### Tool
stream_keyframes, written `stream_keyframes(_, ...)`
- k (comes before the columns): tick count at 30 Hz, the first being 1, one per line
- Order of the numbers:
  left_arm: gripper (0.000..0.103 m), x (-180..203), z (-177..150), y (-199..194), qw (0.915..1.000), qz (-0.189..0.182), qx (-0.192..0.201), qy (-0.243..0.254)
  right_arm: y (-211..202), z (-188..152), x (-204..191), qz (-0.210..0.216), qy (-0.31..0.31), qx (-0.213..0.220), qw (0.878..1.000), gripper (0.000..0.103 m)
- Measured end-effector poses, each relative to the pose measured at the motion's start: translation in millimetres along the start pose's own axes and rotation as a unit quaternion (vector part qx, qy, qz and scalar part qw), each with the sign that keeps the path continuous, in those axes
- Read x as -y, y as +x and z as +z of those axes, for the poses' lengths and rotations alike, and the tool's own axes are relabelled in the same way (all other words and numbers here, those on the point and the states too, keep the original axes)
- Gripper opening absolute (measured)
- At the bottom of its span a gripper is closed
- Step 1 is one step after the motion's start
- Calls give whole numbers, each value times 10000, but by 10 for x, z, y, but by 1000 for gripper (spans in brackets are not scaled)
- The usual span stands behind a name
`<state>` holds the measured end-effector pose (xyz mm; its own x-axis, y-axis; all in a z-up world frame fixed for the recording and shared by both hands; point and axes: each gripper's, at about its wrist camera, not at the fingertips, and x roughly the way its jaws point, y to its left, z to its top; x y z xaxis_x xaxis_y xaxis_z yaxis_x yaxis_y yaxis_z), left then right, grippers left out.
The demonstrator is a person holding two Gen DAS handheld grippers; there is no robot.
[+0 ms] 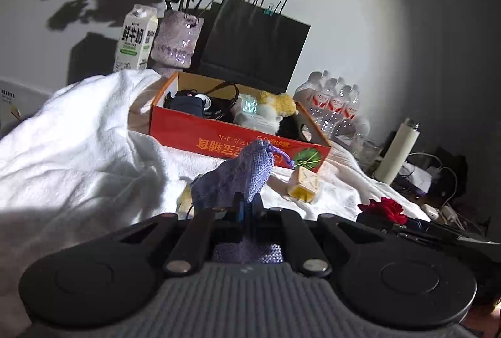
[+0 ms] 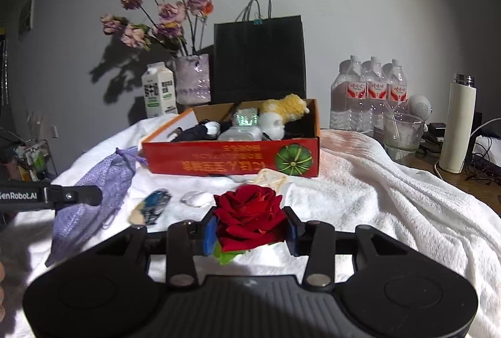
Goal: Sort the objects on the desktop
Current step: 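Lift and carry the mesh bag and red rose over the cardboard box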
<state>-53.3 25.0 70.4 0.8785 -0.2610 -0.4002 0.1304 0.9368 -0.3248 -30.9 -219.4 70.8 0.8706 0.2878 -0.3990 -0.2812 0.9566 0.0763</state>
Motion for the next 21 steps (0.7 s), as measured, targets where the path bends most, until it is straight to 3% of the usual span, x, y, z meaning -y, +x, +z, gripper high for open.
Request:
stream_keyframes(6, 5, 106, -150, -409, 9994, 56, 193, 279, -402, -181, -183, -20, -162, 93, 9998, 41)
stream_keyframes(16, 5, 388, -274, -607, 9959, -104, 430, 786, -750, -217, -228, -64, -237, 363, 9990, 41)
stream_keyframes(21, 5, 419, -315, -577, 9959, -153, 339, 825, -735, -228, -231, -8, -195, 358, 9992, 41)
